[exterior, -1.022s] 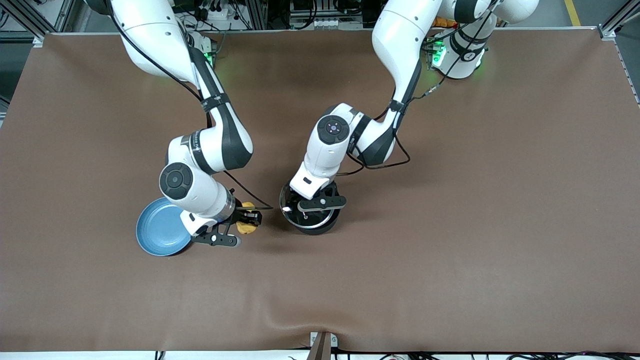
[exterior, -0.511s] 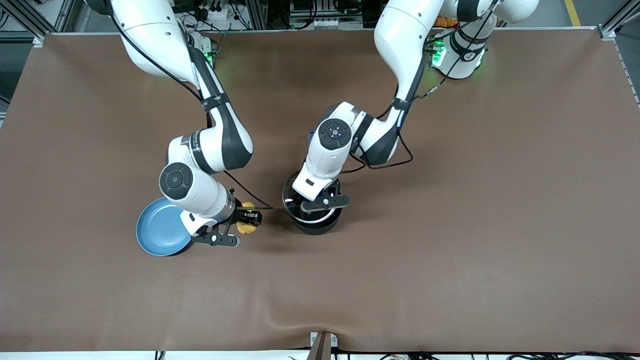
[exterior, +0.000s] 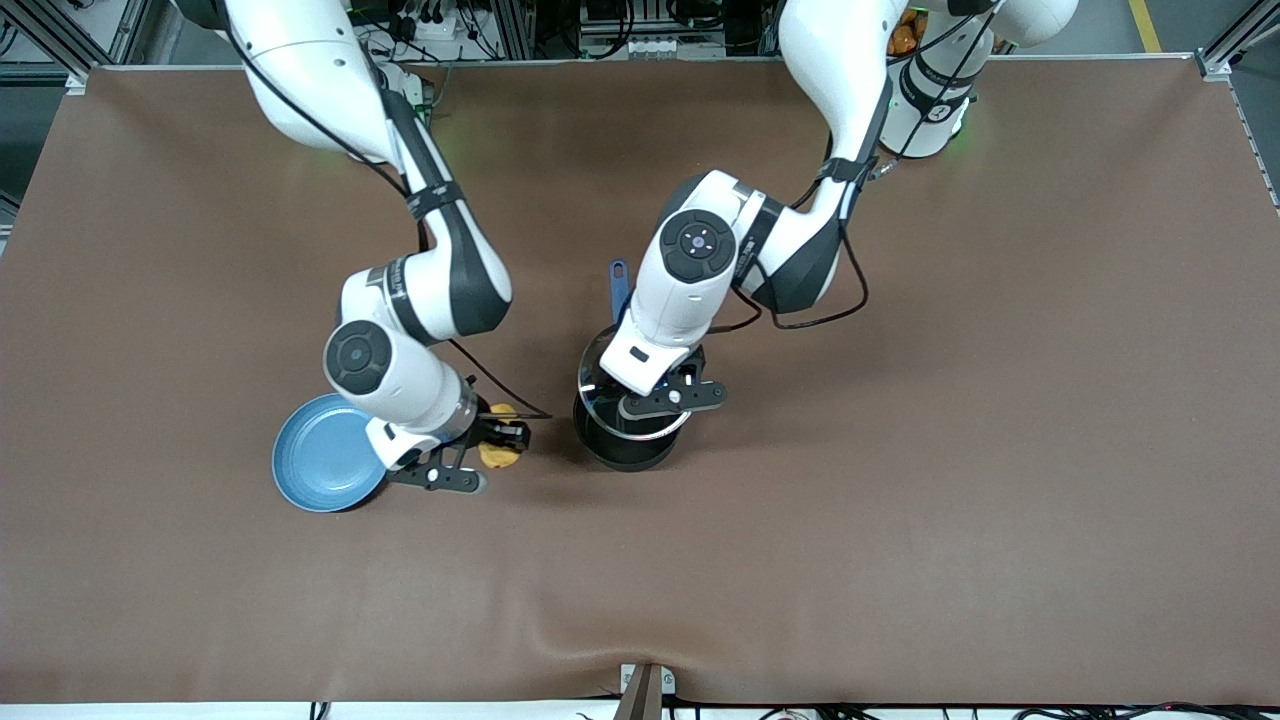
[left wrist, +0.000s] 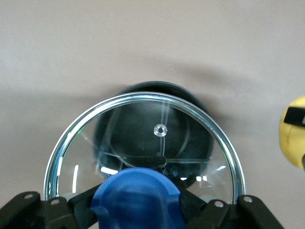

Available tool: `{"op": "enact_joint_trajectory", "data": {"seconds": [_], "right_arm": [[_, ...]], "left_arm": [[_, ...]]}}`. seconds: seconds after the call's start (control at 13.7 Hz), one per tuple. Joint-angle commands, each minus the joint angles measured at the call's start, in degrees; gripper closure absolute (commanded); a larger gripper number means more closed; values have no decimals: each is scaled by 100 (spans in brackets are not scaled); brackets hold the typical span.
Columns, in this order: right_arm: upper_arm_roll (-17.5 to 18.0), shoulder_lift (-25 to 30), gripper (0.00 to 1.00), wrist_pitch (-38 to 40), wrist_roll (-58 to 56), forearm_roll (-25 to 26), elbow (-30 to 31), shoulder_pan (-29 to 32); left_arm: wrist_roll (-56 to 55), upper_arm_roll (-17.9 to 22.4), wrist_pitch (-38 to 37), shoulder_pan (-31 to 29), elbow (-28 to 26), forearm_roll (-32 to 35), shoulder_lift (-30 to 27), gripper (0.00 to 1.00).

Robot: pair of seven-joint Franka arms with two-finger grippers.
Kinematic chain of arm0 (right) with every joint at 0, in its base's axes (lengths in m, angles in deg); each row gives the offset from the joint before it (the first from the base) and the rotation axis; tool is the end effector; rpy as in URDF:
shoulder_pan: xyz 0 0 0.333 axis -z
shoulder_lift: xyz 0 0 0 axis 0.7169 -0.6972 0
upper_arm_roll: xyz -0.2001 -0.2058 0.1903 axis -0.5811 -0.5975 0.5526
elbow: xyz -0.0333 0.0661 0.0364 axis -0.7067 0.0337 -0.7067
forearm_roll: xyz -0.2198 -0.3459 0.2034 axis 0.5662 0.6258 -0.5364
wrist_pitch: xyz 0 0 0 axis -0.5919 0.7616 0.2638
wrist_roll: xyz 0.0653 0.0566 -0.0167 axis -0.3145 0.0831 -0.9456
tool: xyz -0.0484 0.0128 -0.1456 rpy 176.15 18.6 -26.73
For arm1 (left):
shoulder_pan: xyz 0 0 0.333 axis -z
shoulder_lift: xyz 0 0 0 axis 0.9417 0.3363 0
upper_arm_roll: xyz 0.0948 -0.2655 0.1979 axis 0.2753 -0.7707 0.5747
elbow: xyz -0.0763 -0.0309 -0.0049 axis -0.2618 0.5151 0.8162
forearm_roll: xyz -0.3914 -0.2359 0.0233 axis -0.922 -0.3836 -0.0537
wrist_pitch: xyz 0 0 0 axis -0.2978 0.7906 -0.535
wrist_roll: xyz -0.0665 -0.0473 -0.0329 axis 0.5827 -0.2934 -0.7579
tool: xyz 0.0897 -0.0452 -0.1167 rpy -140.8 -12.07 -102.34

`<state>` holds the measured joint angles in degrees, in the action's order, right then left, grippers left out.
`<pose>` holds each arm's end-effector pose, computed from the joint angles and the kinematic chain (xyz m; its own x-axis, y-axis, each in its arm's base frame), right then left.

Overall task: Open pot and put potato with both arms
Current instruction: 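Move the lid aside with the left gripper while the right gripper carries potato over pot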

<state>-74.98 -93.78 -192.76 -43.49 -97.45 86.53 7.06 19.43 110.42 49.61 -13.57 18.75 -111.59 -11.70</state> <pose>0.7196 0.3542 0.2593 0.9884 -0.1510 0.0156 -0.1458 -0.9733 -0.1775 0.6396 -0.5496 0.3090 0.9956 0.0871 0.0346 0.0807 -0.9846 0.1551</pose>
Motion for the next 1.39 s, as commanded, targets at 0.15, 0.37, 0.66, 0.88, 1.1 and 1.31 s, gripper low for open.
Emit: {"op": "enact_joint_trajectory", "data": {"seconds": [0.15,0.37,0.66,0.88,1.1,1.31], "right_arm": [[-50,-160,100,10,542,-57,-344,-415],[-41,-257,100,-165,682,-83,-388,-547],[-33,-985,100,-692,692,-83,-1045,-916],[-32,-1373,100,-746,718,-92,-1416,-1057],[-32,-1505,100,-737,735,-92,-1381,-1145],[-32,-1663,100,-729,945,-101,-1355,-1215]], "left_arm": [[1551,210,-407,-420,-706,11,-761,68],[2315,210,-383,-728,-1461,82,-1288,69],[2923,175,381,-1036,-2840,468,-1992,70],[3310,175,977,-1308,-3684,766,-2256,70],[3338,175,1558,-1405,-4161,812,-2169,69],[3347,175,1919,-1423,-4346,812,-1906,69]]}}
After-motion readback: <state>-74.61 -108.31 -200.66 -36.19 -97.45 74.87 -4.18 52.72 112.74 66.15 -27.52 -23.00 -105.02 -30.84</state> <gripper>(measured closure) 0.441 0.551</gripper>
